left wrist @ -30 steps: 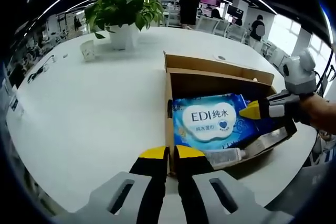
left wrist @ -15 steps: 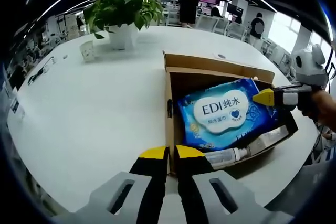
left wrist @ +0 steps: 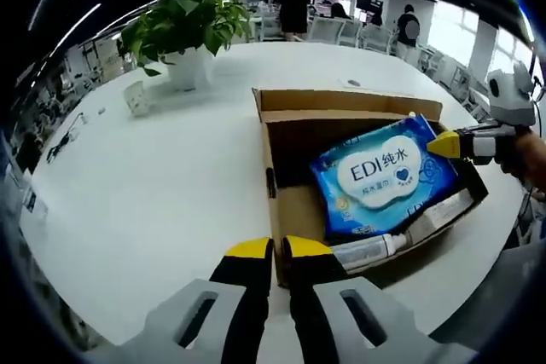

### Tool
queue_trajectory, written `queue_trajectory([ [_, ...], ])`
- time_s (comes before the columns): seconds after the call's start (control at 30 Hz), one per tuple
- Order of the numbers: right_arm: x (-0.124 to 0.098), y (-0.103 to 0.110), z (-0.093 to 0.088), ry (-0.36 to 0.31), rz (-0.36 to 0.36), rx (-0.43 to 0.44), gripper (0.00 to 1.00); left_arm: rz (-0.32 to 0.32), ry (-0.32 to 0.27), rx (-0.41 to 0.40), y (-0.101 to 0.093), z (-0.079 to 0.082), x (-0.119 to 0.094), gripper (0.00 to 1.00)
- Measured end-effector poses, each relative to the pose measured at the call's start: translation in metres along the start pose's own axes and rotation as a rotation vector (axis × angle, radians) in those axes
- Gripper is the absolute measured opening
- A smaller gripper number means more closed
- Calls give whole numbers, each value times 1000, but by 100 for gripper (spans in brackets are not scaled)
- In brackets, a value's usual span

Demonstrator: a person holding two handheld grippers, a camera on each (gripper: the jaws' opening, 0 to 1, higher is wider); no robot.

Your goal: Operate the shoe box by opening the lid, removing the specified soft item, and placing it in the target area until the item is outside and the box remains undamaged.

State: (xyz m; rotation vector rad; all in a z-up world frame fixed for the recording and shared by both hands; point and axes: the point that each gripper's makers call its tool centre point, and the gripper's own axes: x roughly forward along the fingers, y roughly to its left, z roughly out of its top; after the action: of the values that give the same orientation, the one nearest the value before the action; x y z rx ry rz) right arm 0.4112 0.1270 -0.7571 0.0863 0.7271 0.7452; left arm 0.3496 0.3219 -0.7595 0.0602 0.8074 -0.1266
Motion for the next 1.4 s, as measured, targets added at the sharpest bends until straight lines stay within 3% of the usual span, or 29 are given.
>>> queue_trajectory([
  [0.1,-4,-2,-1,-10,0,21,0,9,-61,25,-1,19,-6,4],
  [0.2,-6,-6,-4,-13,2,46,0,-27,-94,34,-12,35,-8,8],
  [0.27,-7,-8,-6,-13,1,53,0,-57,-84,82,-23,39,-3,11],
  [0.47,-9,-13,-9,-11,-9,54,0,-152,1,159,-53,36,21,18],
  [0.63,-7,-19,-15,-2,-23,45,0,-249,106,84,-69,23,40,21],
  [0.9,-6,-24,-19,4,-32,56,0,-281,176,50,-69,13,52,16],
  [1.03,-5,-24,-19,6,-34,43,0,-385,199,-24,-85,6,53,14],
  [1.2,-5,-23,-19,4,-32,39,0,-360,217,-25,-83,-1,62,12],
  [1.4,-4,-24,-18,-6,-33,54,0,-322,230,34,-82,-6,66,5],
])
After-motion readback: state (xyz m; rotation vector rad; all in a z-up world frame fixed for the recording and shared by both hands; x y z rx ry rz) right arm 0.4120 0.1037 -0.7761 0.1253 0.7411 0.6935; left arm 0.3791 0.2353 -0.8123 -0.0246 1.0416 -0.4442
